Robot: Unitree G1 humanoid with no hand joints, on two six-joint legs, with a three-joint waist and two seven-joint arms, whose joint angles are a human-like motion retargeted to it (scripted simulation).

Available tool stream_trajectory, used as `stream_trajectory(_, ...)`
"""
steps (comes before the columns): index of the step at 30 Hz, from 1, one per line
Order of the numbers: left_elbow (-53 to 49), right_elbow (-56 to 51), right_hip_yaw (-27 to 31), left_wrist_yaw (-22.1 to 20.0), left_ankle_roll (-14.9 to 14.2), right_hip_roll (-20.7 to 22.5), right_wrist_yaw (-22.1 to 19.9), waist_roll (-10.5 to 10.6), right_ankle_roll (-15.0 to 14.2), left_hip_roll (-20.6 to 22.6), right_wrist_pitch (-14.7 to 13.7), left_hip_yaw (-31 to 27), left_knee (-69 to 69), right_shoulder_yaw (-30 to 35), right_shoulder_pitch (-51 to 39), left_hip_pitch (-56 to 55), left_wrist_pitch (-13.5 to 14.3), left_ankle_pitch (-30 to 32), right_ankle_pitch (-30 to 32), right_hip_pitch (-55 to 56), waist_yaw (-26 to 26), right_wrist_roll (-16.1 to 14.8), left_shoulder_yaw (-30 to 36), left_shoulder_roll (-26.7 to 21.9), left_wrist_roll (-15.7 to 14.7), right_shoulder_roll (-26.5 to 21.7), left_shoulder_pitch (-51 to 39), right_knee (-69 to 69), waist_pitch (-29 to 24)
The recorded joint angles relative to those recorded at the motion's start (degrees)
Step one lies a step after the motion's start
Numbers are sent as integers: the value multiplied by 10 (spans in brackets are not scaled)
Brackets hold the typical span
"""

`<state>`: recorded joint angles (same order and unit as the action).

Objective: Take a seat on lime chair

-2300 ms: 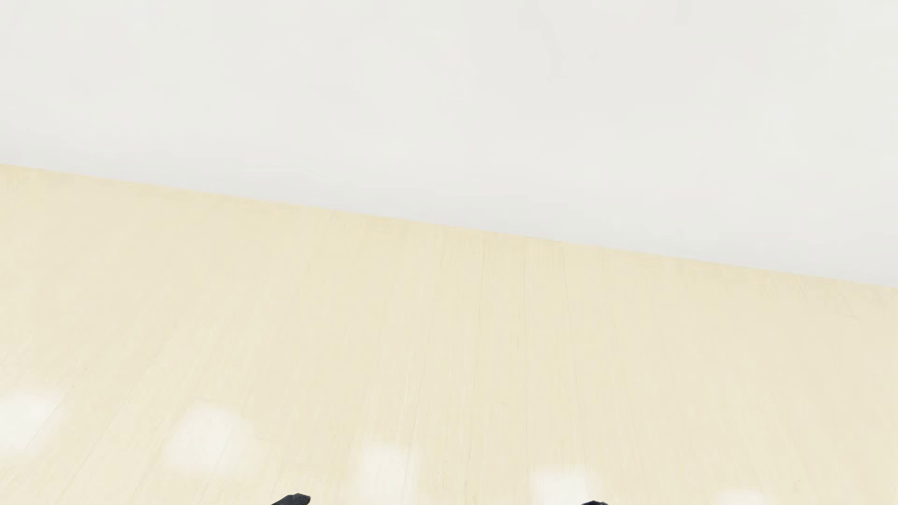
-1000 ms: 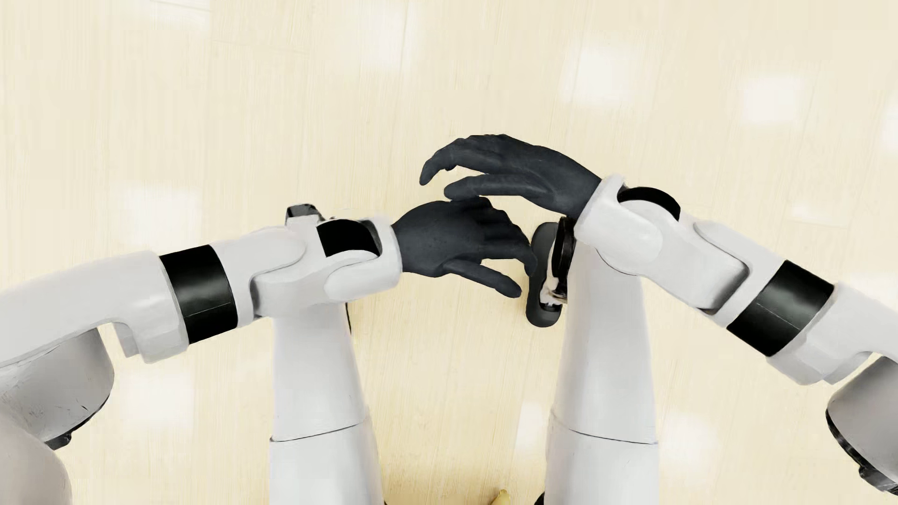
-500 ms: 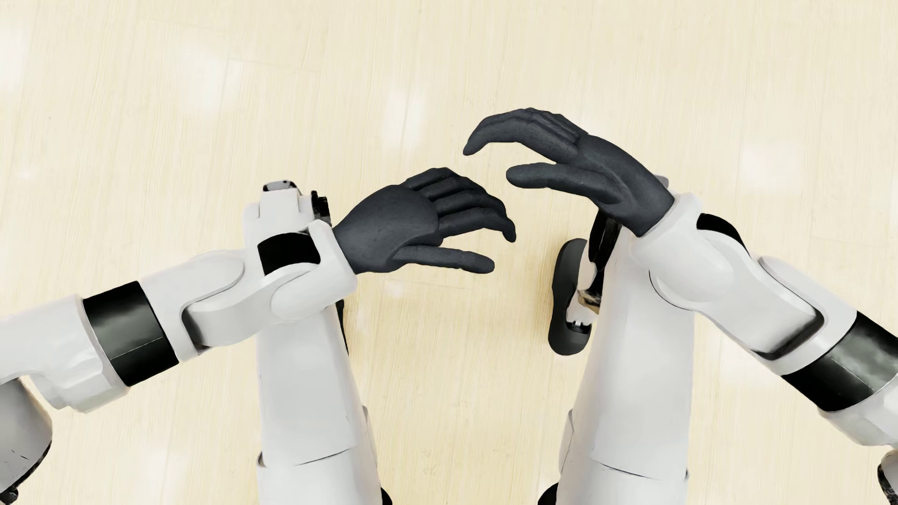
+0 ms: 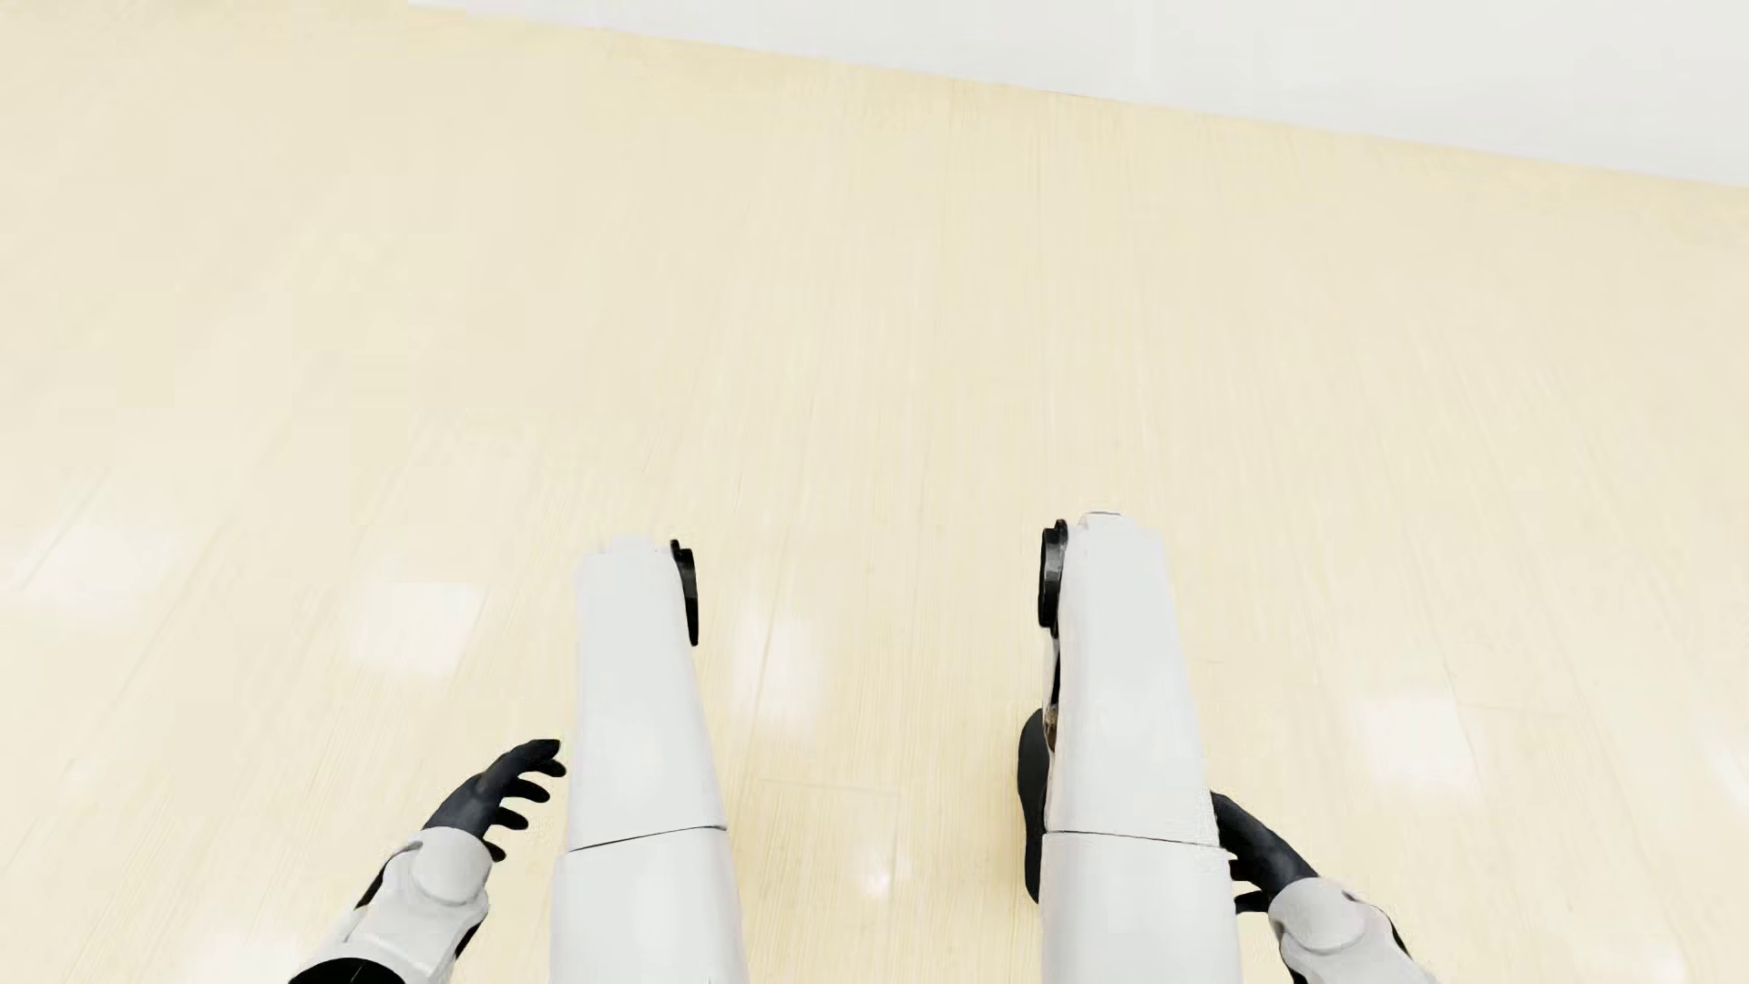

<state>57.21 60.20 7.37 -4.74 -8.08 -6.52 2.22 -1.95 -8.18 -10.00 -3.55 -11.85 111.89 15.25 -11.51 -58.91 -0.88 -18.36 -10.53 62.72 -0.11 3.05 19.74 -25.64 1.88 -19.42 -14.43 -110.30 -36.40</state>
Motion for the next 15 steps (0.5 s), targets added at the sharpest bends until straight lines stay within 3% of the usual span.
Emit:
stream_trajectory(1, 47, 54, -1, 34, -1, 2, 48, -2, 4, -1, -4, 2, 0, 22, 1, 7, 0, 0, -1, -6, 0, 58, 0, -1, 24, 5, 15, 0, 5)
stream_trajectory(2, 76, 81, -2, 82, -1, 5, 93, -5, 7, -5, -12, 4, -1, 44, 12, 12, 3, -1, -1, -9, 0, 123, -3, -1, 67, 17, 37, -1, 10)
stream_trajectory(3, 84, 95, -3, 124, 0, 4, 118, -6, 7, -4, -18, 4, -2, 49, 29, 15, 14, -1, -1, -12, 0, 162, -6, -1, 109, 29, 63, -1, 14)
stream_trajectory(4, 81, 100, -3, 158, 1, 3, 128, -6, 6, -4, -18, 5, -3, 38, 55, 18, 26, -1, -1, -14, 0, 168, -16, 1, 131, 38, 92, -1, 18)
stream_trajectory(5, 75, 102, -3, 168, 2, 2, 114, -8, 5, -4, -15, 5, -3, 21, 80, 19, 35, -1, -2, -15, 0, 154, -29, 4, 145, 45, 123, -1, 23)
stream_trajectory(8, 52, 62, -4, 172, 3, 2, 104, -8, -2, -9, -21, 4, -2, -10, 132, 24, 45, -3, 0, -20, -1, 107, -67, 28, 137, 51, 197, 2, 31)
stream_trajectory(11, 35, 20, -6, 161, 5, 2, 111, -7, -6, -13, -34, 4, -2, -2, 128, 32, 44, -4, 2, -30, -1, 113, -67, 46, 127, 57, 213, 6, 31)
stream_trajectory(12, 29, 18, -7, 176, 5, 3, 107, -7, -7, -14, -33, 4, -2, 5, 119, 34, 49, -4, 2, -33, -1, 111, -63, 44, 137, 61, 207, 6, 32)
stream_trajectory(15, 26, 27, -7, 169, 6, 3, 73, -10, -5, -14, -28, 5, -2, 21, 90, 40, 54, -3, 2, -39, 1, 95, -27, 25, 146, 68, 166, 7, 33)
